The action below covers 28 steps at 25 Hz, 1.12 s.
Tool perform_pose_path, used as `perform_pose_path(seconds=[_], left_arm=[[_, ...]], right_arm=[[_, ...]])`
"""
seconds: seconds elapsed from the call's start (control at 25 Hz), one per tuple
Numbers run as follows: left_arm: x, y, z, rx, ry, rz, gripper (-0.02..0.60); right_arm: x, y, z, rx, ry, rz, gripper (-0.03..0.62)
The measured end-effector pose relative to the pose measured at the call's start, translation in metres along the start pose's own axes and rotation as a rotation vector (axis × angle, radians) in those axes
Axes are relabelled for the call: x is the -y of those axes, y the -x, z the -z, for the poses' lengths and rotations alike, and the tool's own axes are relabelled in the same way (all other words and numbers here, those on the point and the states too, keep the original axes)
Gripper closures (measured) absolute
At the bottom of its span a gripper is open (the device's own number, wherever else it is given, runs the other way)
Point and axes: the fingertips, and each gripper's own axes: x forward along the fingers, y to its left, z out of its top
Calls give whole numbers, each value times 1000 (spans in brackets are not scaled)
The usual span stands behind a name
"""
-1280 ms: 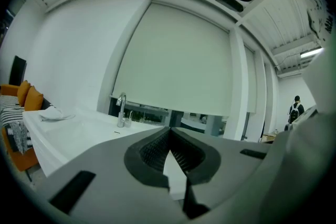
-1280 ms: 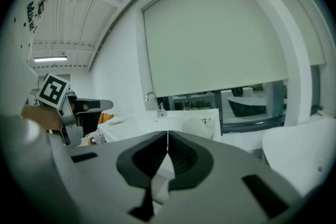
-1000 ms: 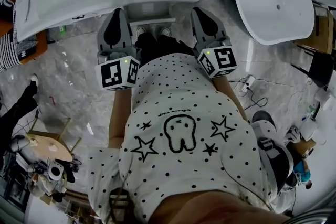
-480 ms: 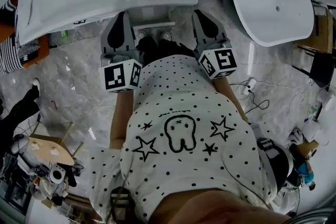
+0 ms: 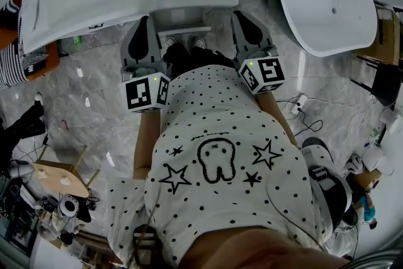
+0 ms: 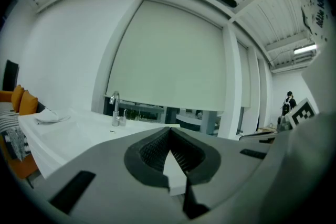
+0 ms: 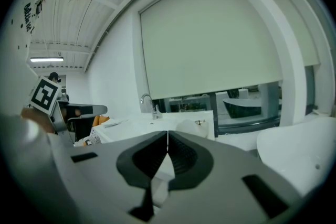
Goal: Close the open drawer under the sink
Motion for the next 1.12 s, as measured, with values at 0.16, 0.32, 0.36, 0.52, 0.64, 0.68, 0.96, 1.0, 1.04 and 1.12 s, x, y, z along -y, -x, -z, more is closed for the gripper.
perform_pose_path(seconds=[0.16,0.32,0.36,0.52,0.64,0.68,0.96,1.0,1.04,1.12], left_arm=[[-13,8,13,-51,-63,-36,575],[-34,18,39,-128,-75,-77,575],[-38,20,48,-155,-74,-83,575],[-55,25,96,-273,-49,-99,574],[-64,30,135,-346,-54,-104,574],[-65,32,148,-368,-55,-102,574],[-61,39,224,-522,-35,-56,572],[-60,37,232,-537,-37,-48,572],[-60,35,241,-551,-39,-39,572],[-58,31,258,-582,-33,-23,569]], right_arm=[[-5,1,1,-11,-1,-12,579],[-12,-4,5,-24,-2,-26,579],[-13,-6,7,-30,-2,-29,579],[-18,-14,15,-53,6,-44,579],[-23,-18,22,-67,7,-53,579],[-24,-18,25,-73,7,-52,579],[-23,-17,40,-106,7,-30,579],[-22,-17,42,-107,2,-26,579],[-21,-17,44,-108,-3,-21,579],[-19,-16,46,-108,-12,-11,579]])
